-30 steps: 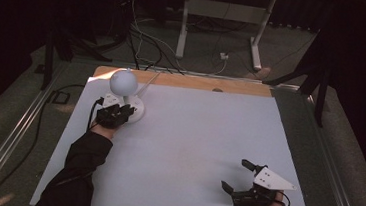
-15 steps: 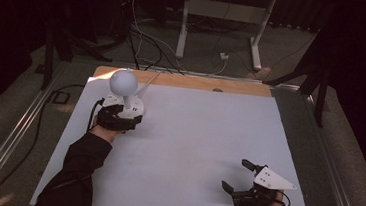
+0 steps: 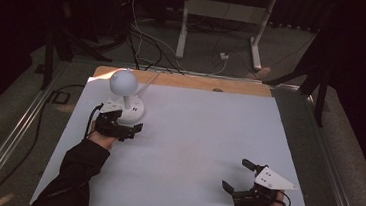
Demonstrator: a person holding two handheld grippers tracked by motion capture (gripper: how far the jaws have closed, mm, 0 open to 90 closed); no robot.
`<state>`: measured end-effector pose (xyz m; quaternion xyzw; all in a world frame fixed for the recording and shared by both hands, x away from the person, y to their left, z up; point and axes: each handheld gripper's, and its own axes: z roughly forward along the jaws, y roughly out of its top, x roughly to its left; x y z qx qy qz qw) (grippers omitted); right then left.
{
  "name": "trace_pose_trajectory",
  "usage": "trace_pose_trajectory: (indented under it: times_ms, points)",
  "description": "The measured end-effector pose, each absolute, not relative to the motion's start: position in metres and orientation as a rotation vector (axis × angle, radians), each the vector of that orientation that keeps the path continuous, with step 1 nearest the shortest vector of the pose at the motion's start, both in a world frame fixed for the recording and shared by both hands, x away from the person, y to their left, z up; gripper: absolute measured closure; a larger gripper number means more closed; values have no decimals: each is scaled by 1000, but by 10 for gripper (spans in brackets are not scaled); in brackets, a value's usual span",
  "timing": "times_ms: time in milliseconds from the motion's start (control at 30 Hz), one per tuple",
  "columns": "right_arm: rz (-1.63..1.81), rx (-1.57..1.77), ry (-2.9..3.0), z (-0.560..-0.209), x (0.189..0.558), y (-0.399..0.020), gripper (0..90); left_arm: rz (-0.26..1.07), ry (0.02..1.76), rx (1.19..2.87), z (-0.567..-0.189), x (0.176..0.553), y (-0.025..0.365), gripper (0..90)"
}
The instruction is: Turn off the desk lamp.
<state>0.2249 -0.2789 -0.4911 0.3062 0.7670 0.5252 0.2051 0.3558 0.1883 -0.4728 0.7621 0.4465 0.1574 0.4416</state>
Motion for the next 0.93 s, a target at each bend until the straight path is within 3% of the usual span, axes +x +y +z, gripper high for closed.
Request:
trace_pose_trajectory:
  times_ms: [367,933]
  points:
    - [1464,852,2139,-491,224,-279,0,403,1074,1972,-482,335,183,5]
    - [1459,845,2141,-491,224,-279,0,351,1024,1953,-500,299,187,6]
